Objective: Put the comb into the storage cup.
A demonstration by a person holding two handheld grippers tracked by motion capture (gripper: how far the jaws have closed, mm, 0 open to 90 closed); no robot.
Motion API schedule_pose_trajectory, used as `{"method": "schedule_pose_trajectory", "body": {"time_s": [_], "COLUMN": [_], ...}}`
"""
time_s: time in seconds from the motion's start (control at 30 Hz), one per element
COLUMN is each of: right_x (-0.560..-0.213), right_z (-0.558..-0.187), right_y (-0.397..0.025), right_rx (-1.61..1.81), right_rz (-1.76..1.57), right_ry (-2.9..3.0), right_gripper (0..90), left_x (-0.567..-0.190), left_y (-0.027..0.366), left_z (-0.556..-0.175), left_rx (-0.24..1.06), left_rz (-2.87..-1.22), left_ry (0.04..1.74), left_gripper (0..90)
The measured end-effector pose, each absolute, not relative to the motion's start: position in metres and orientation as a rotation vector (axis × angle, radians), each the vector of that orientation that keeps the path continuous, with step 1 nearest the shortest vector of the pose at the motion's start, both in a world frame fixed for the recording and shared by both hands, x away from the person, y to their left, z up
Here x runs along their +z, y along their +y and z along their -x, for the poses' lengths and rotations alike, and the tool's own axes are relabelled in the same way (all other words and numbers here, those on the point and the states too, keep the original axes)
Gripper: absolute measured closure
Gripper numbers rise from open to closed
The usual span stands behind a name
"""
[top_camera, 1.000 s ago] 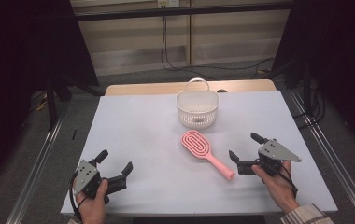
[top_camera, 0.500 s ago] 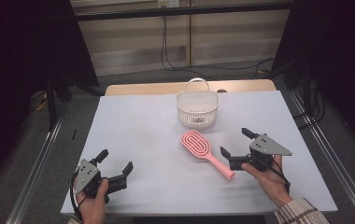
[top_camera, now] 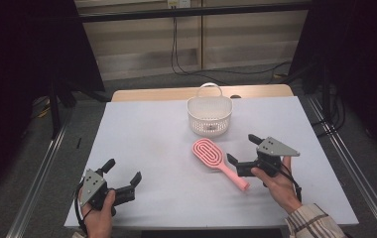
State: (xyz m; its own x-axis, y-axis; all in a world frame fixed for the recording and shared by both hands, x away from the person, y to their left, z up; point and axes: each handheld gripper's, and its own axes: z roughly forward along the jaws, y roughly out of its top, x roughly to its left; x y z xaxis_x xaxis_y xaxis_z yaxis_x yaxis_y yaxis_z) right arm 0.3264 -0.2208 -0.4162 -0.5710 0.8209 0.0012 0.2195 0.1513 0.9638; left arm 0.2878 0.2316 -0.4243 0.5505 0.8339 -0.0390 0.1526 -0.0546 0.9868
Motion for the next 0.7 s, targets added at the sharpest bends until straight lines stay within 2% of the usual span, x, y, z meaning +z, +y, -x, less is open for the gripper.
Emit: {"method": "schedule_pose_trajectory", "body": {"time_s": [0.7], "right_x": [-0.406], "right_z": [-0.354], "right_y": [-0.200], "right_rx": [1.427], "right_rz": [-1.003], "right_ry": [2.012], "right_gripper": [1.5], "left_x": [-0.425], "left_y": [0.231], "left_z": [-0.289], "left_rx": [0.684], "left_rz": [-1.545], "left_ry": [0.882], "left_gripper": [1.4]}}
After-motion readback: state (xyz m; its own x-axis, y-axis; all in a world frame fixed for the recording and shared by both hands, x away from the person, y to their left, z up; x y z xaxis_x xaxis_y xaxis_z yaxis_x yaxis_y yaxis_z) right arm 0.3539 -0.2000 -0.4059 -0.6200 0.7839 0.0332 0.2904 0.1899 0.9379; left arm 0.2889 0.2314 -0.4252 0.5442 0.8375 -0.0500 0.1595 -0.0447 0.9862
